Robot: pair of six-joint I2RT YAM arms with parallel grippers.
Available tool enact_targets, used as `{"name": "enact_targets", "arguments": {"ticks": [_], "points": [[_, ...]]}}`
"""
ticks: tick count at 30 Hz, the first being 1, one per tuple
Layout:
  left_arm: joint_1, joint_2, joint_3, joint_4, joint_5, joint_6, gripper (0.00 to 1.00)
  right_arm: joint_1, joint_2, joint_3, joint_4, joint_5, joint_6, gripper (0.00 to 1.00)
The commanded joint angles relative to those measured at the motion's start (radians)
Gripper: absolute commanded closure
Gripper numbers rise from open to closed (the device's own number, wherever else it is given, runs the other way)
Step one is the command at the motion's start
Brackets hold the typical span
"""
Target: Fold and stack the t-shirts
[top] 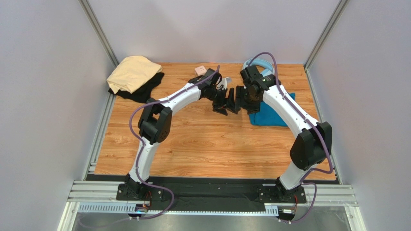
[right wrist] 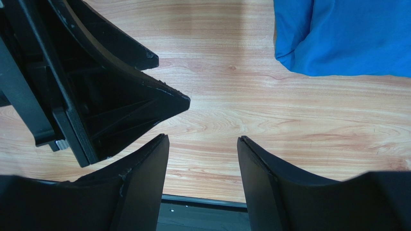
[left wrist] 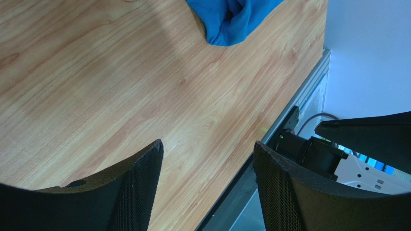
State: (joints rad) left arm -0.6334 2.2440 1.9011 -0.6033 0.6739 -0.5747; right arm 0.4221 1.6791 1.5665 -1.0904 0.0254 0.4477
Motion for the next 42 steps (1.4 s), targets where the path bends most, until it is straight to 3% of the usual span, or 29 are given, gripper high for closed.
{"name": "enact_targets", "arguments": {"ticks": [1,42], "points": [[-0.006,0.019,0.036,0.026,0.027,-0.022,0.24,-0.005,-0.056,-0.016,0.020,0.002,0.006,0.40],[-0.011,0.019,0.004,0.050,0.069,-0.039,0.24,-0.003,-0.045,-0.019,0.032,-0.010,0.016,0.41]]}}
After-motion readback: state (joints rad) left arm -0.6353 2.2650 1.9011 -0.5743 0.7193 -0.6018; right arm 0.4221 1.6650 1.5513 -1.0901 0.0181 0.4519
